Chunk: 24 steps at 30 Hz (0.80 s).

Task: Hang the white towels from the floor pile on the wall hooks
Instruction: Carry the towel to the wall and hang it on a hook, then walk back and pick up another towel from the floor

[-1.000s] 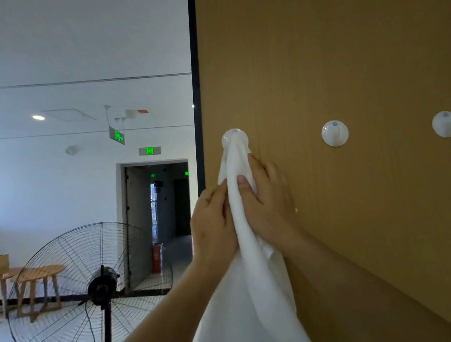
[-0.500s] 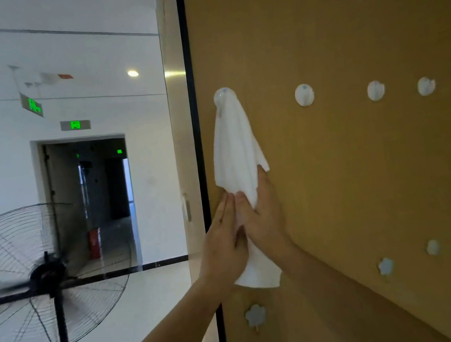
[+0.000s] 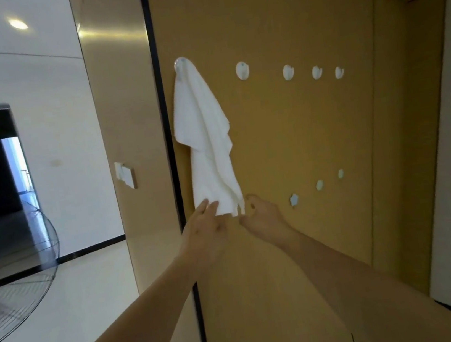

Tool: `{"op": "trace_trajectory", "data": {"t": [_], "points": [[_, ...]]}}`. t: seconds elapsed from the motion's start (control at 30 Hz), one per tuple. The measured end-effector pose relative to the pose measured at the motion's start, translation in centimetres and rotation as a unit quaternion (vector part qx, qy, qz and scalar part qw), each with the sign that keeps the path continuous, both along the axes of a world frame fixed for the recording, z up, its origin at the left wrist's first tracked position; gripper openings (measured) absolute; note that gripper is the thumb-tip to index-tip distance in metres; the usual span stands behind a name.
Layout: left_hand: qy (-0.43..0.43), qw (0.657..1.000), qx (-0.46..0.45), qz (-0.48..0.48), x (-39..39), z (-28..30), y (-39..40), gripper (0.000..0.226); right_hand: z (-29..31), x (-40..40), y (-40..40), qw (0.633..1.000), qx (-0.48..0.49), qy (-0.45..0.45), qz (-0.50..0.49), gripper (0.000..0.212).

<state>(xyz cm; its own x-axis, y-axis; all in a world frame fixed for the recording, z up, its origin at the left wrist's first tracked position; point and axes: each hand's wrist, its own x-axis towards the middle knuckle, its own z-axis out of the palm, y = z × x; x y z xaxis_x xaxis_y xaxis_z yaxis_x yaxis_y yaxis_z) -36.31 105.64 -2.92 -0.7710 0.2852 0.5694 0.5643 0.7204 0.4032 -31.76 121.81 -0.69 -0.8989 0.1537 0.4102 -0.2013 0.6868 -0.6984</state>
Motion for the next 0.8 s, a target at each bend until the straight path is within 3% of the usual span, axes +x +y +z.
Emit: {"op": "trace_trajectory", "data": {"t": [0.2, 0.37, 0.6, 0.8], "points": [[-0.02, 0.998, -0.024, -0.054, 4.8, -0.7, 6.3, 0.05, -2.1, 6.7, 5.4, 0.991, 0.083, -0.04, -0.095, 0.069], [-0.03, 0.989, -0.038, -0.138, 11.8, -2.1, 15.6, 0.053, -4.8, 16.3, 13.2, 0.962, 0.165, -0.085, -0.202, 0.072], [-0.066, 0.952, -0.091, -0.285, 28.3, -5.1, 29.6, 0.055, -9.2, 36.2, 24.8, 0.914, 0.183, -0.166, -0.323, 0.066], [-0.049, 0.894, -0.169, -0.411, 46.7, -8.6, 40.9, 0.056, -13.3, 57.0, 32.6, 0.857, 0.155, -0.22, -0.439, 0.067]]}}
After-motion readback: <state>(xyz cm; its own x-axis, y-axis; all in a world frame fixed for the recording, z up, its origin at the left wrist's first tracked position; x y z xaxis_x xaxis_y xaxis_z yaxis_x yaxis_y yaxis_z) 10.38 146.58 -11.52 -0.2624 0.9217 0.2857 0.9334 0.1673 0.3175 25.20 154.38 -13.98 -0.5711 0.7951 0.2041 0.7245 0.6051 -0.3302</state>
